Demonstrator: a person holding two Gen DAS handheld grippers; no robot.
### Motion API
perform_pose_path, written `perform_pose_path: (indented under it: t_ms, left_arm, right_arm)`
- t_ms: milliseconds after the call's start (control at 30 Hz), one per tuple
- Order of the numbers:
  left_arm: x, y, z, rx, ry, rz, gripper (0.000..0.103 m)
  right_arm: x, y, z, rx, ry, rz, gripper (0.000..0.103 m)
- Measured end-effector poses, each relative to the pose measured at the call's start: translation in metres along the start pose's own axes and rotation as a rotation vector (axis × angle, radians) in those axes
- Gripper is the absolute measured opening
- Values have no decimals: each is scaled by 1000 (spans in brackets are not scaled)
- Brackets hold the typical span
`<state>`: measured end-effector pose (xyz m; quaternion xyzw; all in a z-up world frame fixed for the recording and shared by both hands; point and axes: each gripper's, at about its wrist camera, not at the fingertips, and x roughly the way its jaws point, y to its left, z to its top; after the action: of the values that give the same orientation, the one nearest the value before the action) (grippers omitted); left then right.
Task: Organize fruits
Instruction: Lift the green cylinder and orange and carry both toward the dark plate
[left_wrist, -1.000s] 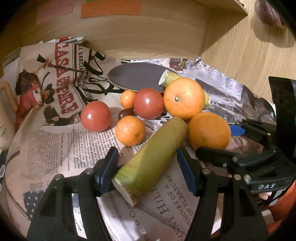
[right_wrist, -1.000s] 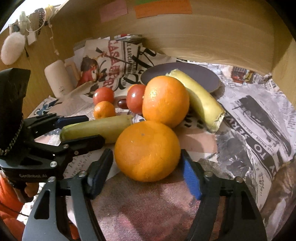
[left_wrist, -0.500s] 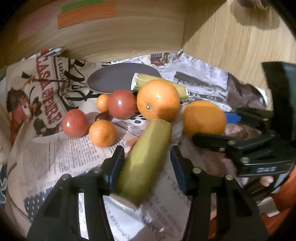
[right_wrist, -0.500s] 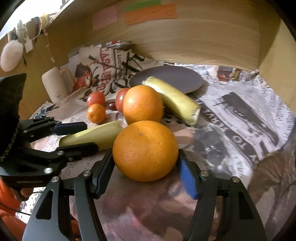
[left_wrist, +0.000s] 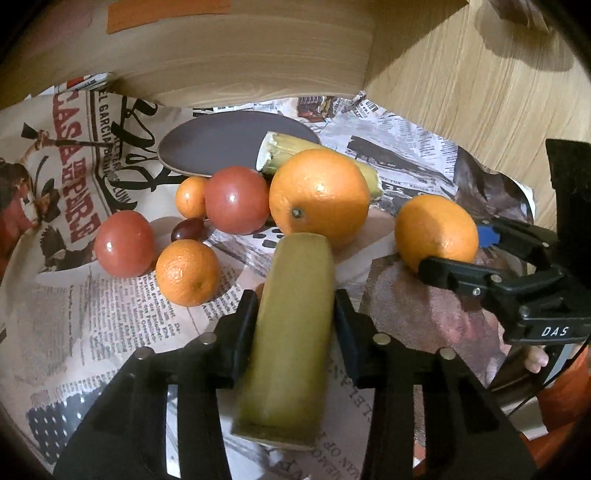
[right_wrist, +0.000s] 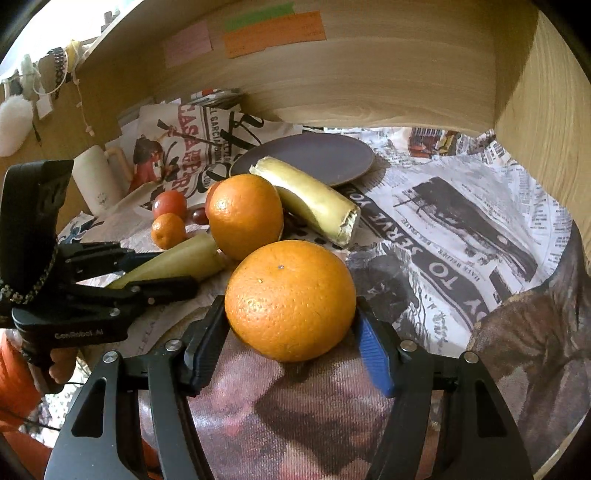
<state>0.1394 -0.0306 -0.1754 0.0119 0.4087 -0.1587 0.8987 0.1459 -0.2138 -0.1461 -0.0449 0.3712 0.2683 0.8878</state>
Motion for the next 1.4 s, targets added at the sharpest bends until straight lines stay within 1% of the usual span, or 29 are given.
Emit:
perform_pose_path:
  t_ms: [33, 333, 567, 767, 1033, 1267, 1400]
  left_arm:
    - [-2, -1, 0, 2, -2, 12, 38]
    - [-28, 2, 8, -19, -80, 25, 37]
    - [-50, 11, 28, -32, -151, 46, 37]
    - [-68, 21, 49, -52, -223, 60, 37]
    - [-91, 37, 82, -72, -320, 80, 37]
    - [-96, 39, 108, -55, -355, 110, 37]
    - [-89, 41, 122, -47, -354, 118, 37]
  right_arm:
    - [-1, 1, 1, -4, -6, -1, 62]
    - [-10, 2, 14, -20, -55, -17, 62]
    - [-19, 2, 35, -32, -106, -34, 62]
    - [-30, 3, 61, -63, -175, -62, 62]
    - [-40, 0, 93, -90, -244, -99, 62]
    - [-38, -3, 118, -107, -294, -111, 63]
    - [-28, -5, 133, -100, -291, -95, 63]
